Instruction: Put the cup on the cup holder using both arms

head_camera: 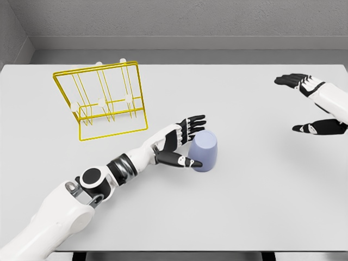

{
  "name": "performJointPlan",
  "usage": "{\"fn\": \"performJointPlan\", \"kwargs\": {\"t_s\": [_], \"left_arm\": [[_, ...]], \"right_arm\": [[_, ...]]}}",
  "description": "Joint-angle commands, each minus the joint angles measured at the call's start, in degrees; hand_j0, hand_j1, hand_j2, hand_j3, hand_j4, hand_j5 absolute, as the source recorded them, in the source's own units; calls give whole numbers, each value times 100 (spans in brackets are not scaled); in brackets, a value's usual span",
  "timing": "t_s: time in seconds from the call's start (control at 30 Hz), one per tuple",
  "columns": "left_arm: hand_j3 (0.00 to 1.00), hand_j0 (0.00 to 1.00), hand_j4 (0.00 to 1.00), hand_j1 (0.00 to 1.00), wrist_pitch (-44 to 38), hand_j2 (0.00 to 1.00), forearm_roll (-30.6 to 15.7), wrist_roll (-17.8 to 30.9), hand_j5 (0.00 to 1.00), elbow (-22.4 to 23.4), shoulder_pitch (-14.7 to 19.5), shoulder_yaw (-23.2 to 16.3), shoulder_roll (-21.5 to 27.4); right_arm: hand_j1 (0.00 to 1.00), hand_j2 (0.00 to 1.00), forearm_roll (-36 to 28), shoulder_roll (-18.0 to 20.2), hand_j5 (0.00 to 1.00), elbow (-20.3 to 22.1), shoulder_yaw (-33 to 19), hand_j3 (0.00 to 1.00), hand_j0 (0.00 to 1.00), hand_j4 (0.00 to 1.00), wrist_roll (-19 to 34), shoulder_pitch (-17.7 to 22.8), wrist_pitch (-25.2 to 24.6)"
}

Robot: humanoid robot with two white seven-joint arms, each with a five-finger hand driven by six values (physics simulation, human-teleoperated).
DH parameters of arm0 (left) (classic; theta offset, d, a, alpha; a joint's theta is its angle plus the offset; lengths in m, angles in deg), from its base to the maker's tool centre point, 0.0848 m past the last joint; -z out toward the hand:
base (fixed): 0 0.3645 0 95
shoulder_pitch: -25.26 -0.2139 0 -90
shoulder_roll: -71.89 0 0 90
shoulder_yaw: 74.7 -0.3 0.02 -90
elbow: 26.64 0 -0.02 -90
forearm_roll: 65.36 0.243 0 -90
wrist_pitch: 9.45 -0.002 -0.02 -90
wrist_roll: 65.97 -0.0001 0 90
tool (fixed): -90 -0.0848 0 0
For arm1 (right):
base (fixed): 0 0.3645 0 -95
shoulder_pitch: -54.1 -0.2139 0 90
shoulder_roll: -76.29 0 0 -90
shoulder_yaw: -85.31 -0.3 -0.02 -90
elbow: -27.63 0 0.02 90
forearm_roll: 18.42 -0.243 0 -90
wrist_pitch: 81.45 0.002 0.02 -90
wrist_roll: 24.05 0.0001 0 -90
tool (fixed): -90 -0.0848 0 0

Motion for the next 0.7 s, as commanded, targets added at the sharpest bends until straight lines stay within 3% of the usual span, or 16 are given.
{"fn": "performJointPlan", "kwargs": {"t_s": [0.0,0.67], "left_arm": [[100,100,100,100,-87,100,506,-7,100,142,0,-137,10],[100,100,100,100,-104,100,884,1,100,345,-44,-137,-218]], "right_arm": [[100,100,-44,5,100,1,0,100,100,100,-3,0,-17],[100,100,-44,5,100,1,0,100,100,100,-3,35,-17]]}}
